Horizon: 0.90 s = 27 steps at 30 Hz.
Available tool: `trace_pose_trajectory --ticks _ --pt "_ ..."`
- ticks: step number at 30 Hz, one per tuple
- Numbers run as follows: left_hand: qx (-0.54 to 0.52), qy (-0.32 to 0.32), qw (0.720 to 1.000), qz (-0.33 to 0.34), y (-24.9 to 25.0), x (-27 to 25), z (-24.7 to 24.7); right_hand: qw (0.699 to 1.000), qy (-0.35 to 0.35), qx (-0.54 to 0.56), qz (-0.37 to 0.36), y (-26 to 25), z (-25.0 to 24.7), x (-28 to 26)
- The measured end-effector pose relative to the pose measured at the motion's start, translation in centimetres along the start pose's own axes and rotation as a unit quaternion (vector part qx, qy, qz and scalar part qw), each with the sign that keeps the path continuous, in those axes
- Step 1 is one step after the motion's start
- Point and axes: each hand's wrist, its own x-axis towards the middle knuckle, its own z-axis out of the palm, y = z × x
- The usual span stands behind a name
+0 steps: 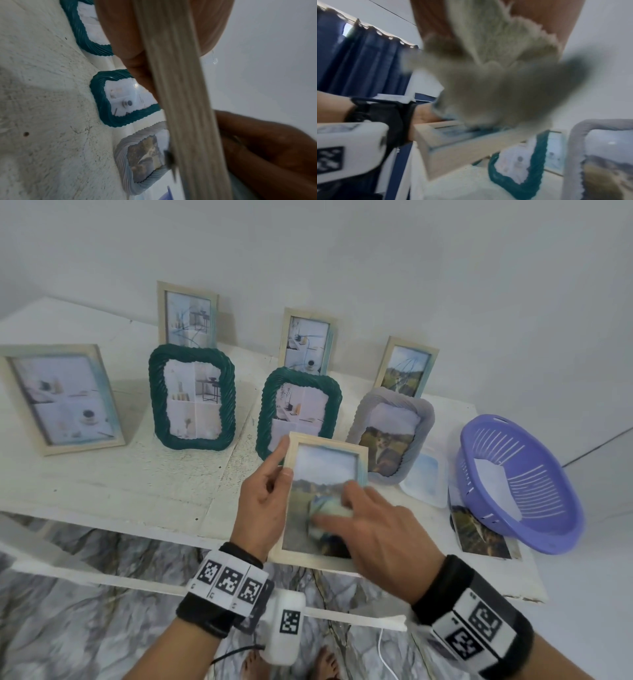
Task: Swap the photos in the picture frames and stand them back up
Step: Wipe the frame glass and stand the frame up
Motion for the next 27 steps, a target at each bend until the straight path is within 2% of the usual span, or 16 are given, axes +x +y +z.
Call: trace_pose_trajectory --ticks 2,3,6,8,12,13,15,17,18,20,24,25,27 --pt "-0.003 -0.007 1.0 0.005 0.3 0.2 0.0 0.998 0.025 -0.004 0.059 0.3 -0.3 0.3" --pt "-0.005 -0.012 1.0 0.011 0.3 0.2 -0.1 0.998 0.028 -0.001 0.055 0.1 -0.1 0.2" --pt "0.0 -0.01 1.0 0.017 0.5 0.0 -0.2 0.999 -0.002 0.024 -0.039 -1.2 0.6 -0.8" --pt "0.004 -0.008 1.0 0.024 0.4 -0.1 -0.2 0.999 -0.011 0.009 -0.049 -0.9 0.5 -0.9" --pt "-0.013 -0.021 1.0 0.015 0.6 -0.1 -0.1 0.994 0.052 -0.019 0.091 0.8 -0.3 0.3" --pt "-0.014 -0.027 0.999 0.018 0.6 -0.1 -0.1 0.993 0.058 -0.019 0.097 0.7 -0.3 0.3" --pt "-0.015 -0.029 0.999 0.018 0.9 -0.1 -0.2 0.999 0.039 0.017 0.032 -0.1 0.0 -0.2" --pt "-0.014 -0.019 1.0 0.017 0.8 -0.1 -0.4 0.998 -0.01 0.047 -0.045 -0.9 -0.1 -1.0" --pt "-0.013 -0.019 0.999 0.022 1.0 -0.1 -0.5 0.997 -0.017 0.039 -0.061 -0.7 -0.2 -1.3" --pt "-0.012 -0.022 0.999 0.021 0.9 -0.2 -0.5 0.999 0.0 -0.001 -0.035 0.0 -0.7 -1.1" --pt "-0.014 -0.022 0.999 0.024 0.7 -0.1 -0.4 0.994 0.043 -0.071 0.072 0.3 -1.2 -0.1" --pt "-0.017 -0.025 0.999 0.028 0.8 -0.1 -0.4 0.994 0.053 -0.064 0.073 0.1 -1.2 0.0" --pt "-0.012 -0.027 0.999 0.028 0.8 0.0 -0.6 0.999 0.04 -0.019 0.019 -0.3 -1.1 -0.3"
